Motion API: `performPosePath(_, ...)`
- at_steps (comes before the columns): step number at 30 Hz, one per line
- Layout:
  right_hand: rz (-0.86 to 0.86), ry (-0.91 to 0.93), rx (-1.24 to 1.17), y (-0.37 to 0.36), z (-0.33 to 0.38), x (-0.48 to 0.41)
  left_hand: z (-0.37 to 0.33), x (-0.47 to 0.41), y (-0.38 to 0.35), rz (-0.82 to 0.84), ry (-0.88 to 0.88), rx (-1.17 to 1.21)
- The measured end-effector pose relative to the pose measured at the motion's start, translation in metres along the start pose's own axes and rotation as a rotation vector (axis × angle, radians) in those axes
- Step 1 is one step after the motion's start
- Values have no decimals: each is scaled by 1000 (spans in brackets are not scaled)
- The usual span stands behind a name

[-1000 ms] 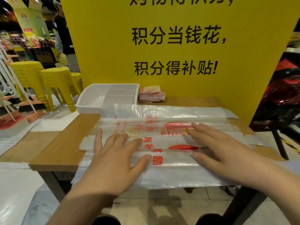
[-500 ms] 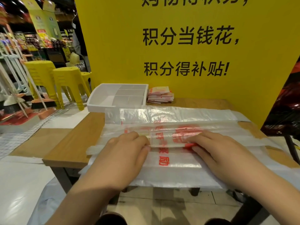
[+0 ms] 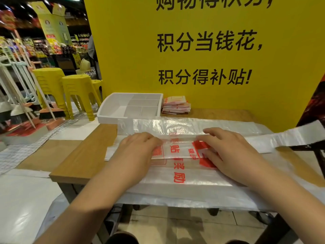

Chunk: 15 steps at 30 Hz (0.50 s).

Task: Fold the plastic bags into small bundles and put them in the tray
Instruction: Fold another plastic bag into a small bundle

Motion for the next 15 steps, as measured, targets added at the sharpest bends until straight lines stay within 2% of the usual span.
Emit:
performPosePath(3,18,32,-59,-5,11,5,-12,10,-7,41,-24,39)
performPosePath(6,102,61,-132,-12,30,10,-26,15,-16,154,-21,61)
performPosePath(9,209,59,-128,-23,40,13,-25,17,-27,230,22,78)
performPosePath(15,309,16,-196,-28,28,18,-7,21,-32,308,100,37)
Point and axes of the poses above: each hand's wrist, its own x-axis away from the middle knuckle, its own y-axis out of the back of the hand, z = x × y, the point moved 5 cm from there along -x, towards the middle knuckle, and after that the axes turned 1 degree about -x, right-handed, at the moved point
